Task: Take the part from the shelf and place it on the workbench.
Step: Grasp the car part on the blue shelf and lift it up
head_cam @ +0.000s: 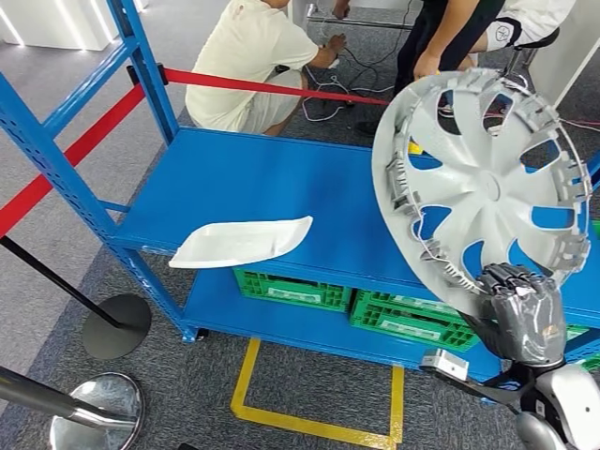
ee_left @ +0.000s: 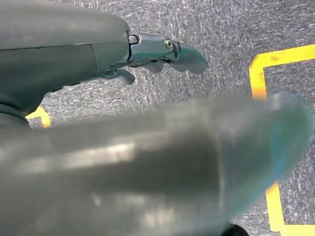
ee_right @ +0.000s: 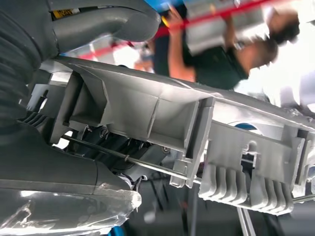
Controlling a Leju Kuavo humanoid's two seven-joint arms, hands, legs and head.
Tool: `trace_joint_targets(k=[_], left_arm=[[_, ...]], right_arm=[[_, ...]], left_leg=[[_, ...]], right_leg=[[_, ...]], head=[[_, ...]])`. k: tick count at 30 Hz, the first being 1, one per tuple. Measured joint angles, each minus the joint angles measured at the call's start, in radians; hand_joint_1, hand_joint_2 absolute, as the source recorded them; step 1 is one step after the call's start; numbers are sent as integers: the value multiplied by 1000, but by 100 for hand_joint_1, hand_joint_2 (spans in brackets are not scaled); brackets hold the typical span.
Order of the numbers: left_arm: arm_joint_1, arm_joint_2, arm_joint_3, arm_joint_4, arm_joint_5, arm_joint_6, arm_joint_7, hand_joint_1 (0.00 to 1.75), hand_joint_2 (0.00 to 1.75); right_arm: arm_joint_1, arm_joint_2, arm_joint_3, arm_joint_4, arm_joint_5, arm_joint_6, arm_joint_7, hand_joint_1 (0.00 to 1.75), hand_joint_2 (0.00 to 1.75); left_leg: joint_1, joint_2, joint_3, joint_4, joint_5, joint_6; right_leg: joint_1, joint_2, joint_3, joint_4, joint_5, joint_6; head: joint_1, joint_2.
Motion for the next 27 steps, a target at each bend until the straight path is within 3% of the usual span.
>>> trace_joint_targets(k=[20, 27], left_arm=[[-1, -7, 0, 14, -77, 0, 45, 0, 175], [-2, -7, 1, 14, -90, 0, 54, 0, 175]], right_arm=[[16, -9, -13, -75, -6, -25, -32, 175, 175], [33, -35, -13, -75, 26, -25, -30, 175, 175]], left_leg=[[0, 0, 0, 0, 0, 0], [0, 0, 0, 0, 0, 0]], right_leg=[[0, 0, 0, 0, 0, 0], [0, 0, 0, 0, 0, 0]], head=[[0, 0], [0, 0]])
